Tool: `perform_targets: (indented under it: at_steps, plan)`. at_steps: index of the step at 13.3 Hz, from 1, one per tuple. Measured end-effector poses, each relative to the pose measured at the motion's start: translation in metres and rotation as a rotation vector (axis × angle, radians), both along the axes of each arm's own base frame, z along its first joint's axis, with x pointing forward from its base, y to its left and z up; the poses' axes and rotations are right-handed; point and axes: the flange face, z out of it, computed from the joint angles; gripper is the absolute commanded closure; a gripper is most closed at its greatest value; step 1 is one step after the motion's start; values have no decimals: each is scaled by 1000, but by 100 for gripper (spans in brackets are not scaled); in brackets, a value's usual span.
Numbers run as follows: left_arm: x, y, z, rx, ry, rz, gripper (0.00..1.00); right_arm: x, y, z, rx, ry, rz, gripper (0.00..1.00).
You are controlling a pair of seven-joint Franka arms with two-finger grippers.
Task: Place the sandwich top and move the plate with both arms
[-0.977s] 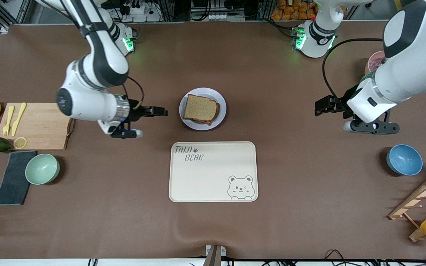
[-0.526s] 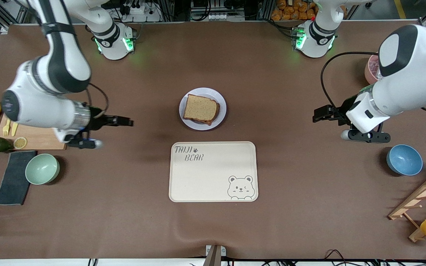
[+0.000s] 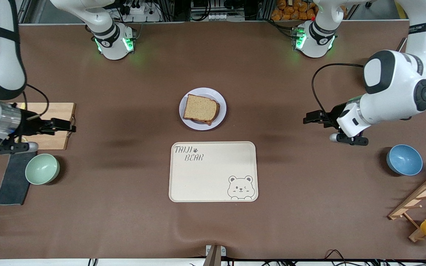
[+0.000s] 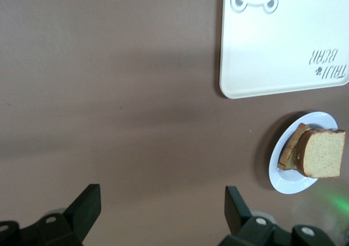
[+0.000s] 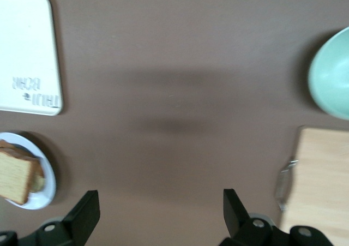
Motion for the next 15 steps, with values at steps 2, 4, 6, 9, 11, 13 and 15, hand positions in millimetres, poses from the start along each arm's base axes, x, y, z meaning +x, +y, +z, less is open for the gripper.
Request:
perform_targets:
  at_steps: [2, 4, 6, 9, 11, 13, 15]
  plan:
    - [-12, -6, -24, -28, 13, 35, 0, -4, -13, 29, -38, -13, 43, 0]
    - [-25, -24, -43, -58, 25, 51, 0, -18, -13, 72, -56, -55, 64, 0]
    - [-36, -38, -58, -106, 63, 81, 0, -39, -11, 110, -71, -106, 79, 0]
    - [-42, -55, -77, -143, 86, 110, 0, -56, 12, 149, -125, -173, 140, 0]
    - [-44, -65, -92, -159, 94, 132, 0, -57, 31, 160, -158, -199, 174, 0]
    - [-46, -79, -105, -190, 100, 167, 0, -56, 33, 160, -162, -200, 176, 0]
    - [-50, -99, -114, -241, 107, 219, 0, -55, 29, 159, -164, -199, 171, 0]
